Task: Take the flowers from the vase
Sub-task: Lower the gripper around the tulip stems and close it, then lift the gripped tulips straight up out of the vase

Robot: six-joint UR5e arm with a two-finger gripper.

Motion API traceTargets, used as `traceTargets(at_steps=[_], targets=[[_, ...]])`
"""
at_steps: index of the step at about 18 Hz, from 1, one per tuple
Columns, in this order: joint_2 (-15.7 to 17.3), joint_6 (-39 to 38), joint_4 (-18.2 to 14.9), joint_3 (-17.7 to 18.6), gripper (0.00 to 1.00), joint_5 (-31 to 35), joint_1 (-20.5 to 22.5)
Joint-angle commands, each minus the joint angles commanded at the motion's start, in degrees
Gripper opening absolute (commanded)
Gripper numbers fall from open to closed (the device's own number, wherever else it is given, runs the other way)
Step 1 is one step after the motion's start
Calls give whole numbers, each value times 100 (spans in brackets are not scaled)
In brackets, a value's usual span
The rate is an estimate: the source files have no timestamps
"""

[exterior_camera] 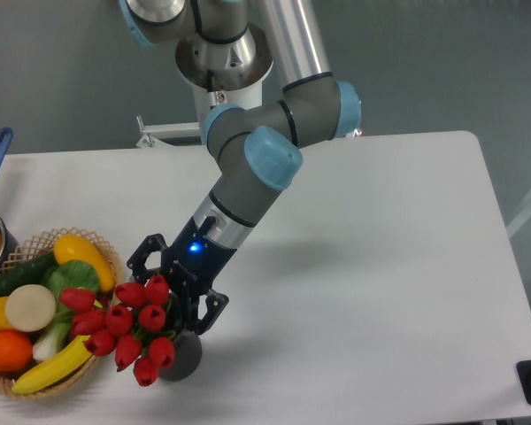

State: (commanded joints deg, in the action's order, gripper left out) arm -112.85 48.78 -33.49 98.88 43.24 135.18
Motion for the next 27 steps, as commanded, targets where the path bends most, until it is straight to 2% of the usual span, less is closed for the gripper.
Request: traceTargets(at_steps=[2,3,5,9,19,27], targets=[[9,0,0,26,20,17,0],[26,0,-9,44,9,44,0],[61,-61,-9,79,0,61,9],[132,-290,-9,88,0,246,17],[421,-650,0,44,0,185,132],[580,-747,9,-132,0,132,255]])
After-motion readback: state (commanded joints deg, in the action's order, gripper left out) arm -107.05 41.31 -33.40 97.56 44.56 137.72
